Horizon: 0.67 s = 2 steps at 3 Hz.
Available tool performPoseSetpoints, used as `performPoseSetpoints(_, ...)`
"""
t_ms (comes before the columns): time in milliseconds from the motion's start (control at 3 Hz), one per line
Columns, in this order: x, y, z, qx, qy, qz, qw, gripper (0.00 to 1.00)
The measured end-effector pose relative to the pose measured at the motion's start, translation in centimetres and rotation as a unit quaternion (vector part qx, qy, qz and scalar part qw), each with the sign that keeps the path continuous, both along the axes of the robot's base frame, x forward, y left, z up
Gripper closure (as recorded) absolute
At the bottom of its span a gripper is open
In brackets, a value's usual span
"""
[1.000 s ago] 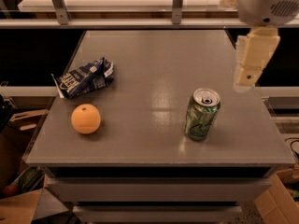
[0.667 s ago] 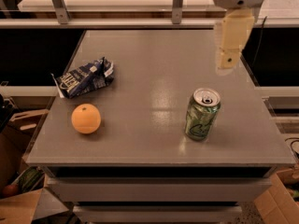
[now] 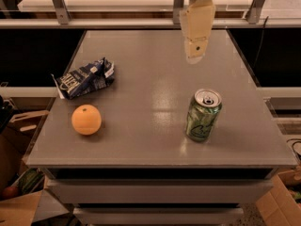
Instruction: Pick blue chip bag
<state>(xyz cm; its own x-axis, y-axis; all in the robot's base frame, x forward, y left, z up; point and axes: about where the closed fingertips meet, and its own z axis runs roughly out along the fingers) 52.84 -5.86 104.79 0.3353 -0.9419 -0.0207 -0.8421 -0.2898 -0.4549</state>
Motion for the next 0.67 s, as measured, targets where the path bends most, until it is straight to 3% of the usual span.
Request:
performPoseSetpoints(333, 0.0, 0.0, 0.0, 0.0, 0.0, 0.0, 1.0, 0.0)
performPoseSetpoints(667, 1.5, 5.0, -2.1, -0.013, 0.013, 0.074, 0.9971, 0.0)
